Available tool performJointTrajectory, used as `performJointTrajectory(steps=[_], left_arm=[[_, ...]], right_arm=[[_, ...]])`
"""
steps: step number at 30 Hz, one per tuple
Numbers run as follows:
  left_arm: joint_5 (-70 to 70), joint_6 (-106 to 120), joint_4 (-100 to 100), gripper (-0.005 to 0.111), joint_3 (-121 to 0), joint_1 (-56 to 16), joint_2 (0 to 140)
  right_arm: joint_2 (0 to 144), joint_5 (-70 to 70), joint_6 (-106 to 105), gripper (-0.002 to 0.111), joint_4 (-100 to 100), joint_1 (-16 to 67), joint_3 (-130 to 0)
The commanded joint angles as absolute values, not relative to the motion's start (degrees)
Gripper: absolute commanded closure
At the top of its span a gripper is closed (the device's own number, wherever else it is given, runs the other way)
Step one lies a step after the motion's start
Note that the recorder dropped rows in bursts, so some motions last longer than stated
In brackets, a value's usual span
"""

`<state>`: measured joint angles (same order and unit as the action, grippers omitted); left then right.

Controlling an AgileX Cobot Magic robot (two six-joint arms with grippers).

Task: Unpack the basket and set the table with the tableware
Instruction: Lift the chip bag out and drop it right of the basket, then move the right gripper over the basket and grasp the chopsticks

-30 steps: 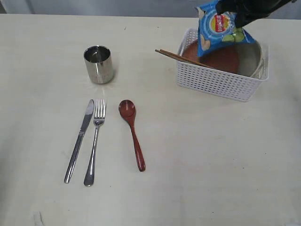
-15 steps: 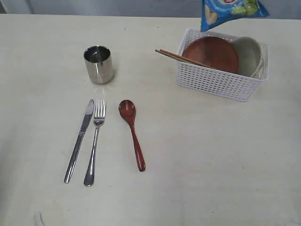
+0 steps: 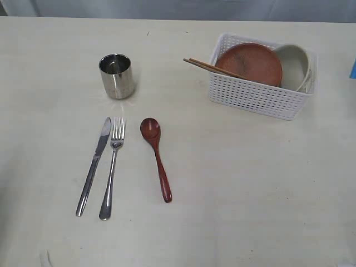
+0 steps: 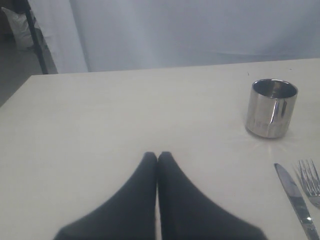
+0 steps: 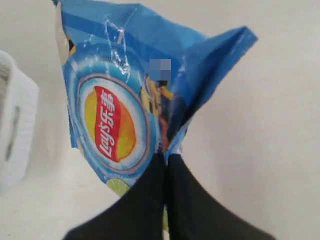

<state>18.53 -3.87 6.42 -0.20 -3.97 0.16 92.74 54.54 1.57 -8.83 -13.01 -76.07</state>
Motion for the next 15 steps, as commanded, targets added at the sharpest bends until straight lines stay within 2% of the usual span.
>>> performJointTrajectory(steps=[1,8,10,12,13,15], left_arm=[[18.5,-3.9,5.8,0.107,0.0,-3.9,0.0],[18.5,-3.9,5.8,0.107,0.0,-3.9,0.0],[18.5,-3.9,5.8,0.107,0.0,-3.9,0.0],[18.5,-3.9,5.8,0.107,0.0,-3.9,0.0],[18.5,-3.9,5.8,0.107,0.0,-3.9,0.0],[18.5,-3.9,5.8,0.107,0.0,-3.9,0.0]], right_arm=[[92.5,48.5,2.6,0.109,-7.0,-16.3,-68.6],[98.7,48.6,-5.2,0.108,4.1,-16.4,-65.9],[100.0,48.9,-6.6,0.095,5.8,-16.4,-65.9],[100.1,48.9,-6.6,0.07,5.9,-16.4,-65.9],[100.1,48.7,-6.4,0.061,5.9,-16.4,-66.0],[100.1,50.0,-4.9,0.049,5.9,-16.4,-68.3]])
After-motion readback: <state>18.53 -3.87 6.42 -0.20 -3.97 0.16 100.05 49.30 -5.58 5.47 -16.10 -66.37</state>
